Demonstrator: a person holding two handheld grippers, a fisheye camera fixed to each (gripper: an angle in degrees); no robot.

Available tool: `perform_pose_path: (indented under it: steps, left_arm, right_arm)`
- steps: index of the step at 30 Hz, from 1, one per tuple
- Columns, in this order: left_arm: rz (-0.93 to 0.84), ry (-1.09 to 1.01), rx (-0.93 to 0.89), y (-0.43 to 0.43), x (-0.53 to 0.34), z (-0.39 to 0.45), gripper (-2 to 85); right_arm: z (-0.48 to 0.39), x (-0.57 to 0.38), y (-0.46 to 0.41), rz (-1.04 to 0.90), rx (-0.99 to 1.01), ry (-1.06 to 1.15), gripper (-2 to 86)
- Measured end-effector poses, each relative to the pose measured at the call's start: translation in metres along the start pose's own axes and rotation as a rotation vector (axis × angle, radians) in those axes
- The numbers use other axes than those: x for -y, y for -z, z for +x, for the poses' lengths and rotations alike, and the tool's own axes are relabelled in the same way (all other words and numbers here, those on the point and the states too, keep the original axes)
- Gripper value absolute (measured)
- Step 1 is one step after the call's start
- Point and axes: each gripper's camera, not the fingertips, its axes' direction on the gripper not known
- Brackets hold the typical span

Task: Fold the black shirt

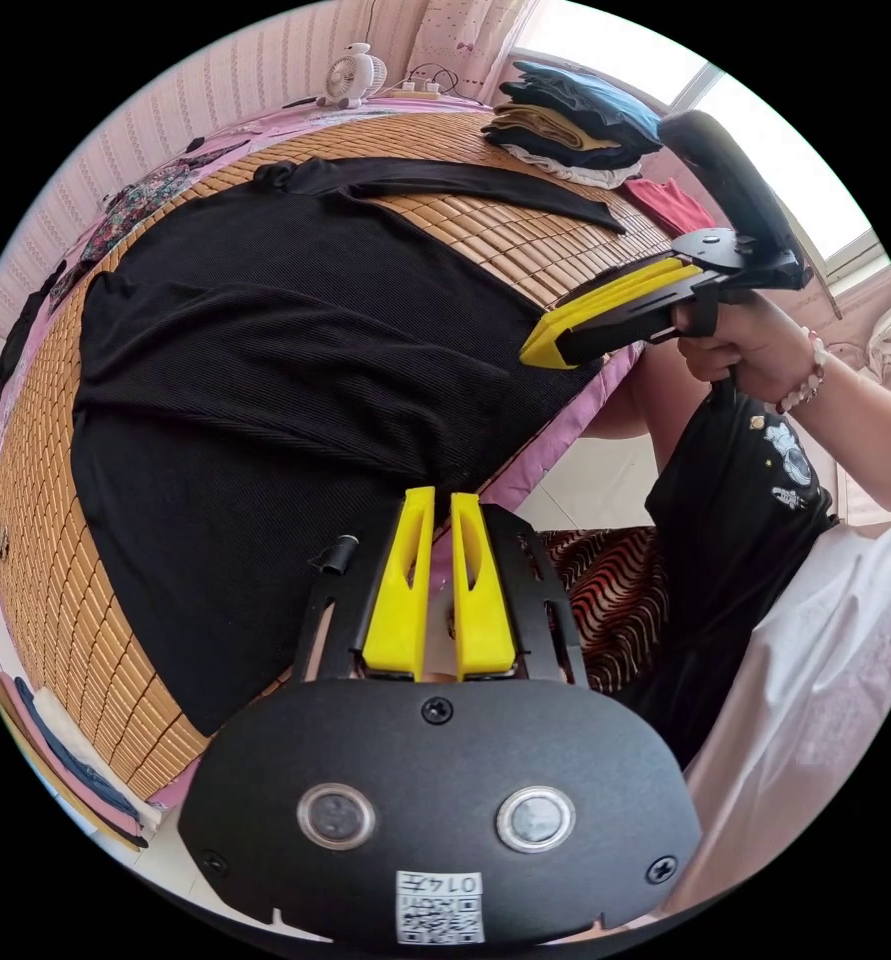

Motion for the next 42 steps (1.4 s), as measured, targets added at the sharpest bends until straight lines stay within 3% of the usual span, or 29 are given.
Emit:
perform_pose_path:
  steps: [7,13,20,22,24,29,38,42]
  left_arm:
    - [0.005,0.035,-0.039,-0.006,0.001,0.001,1.0]
    - [0.094,0.125,-0.084,0.019,-0.003,-0.016,0.2]
    - [0.271,0.369,0.097,0.029,0.021,-0.084,-0.3]
    - [0.257,0.400,0.088,0.019,0.031,-0.094,-0.3]
    - [0.110,0.417,0.082,-0.002,0.038,-0.101,-0.4]
    - [0.085,0.365,0.122,0.001,0.033,-0.099,-0.6]
    - [0.185,0.380,-0.024,0.021,0.024,-0.092,-0.7]
    - [0.167,0.224,-0.076,0.020,0.024,-0.044,-0.7]
  right_arm:
    - [-0.037,0.004,-0.039,-0.150,-0.320,0.178,0.2]
    - [-0.022,0.002,-0.038,-0.177,-0.210,0.121,0.1]
    - [-0.032,-0.006,-0.044,-0.200,-0.277,0.215,0.0]
    - [-0.037,-0.012,-0.046,-0.194,-0.319,0.226,0.0]
    - [-0.040,-0.016,-0.048,-0.190,-0.344,0.230,0.0]
    - [-0.043,-0.025,-0.049,-0.179,-0.381,0.232,-0.1]
    - [-0.028,-0.053,-0.022,-0.069,-0.268,0.119,-0.5]
    - [0.003,-0.077,0.021,0.189,-0.251,-0.070,-0.4]
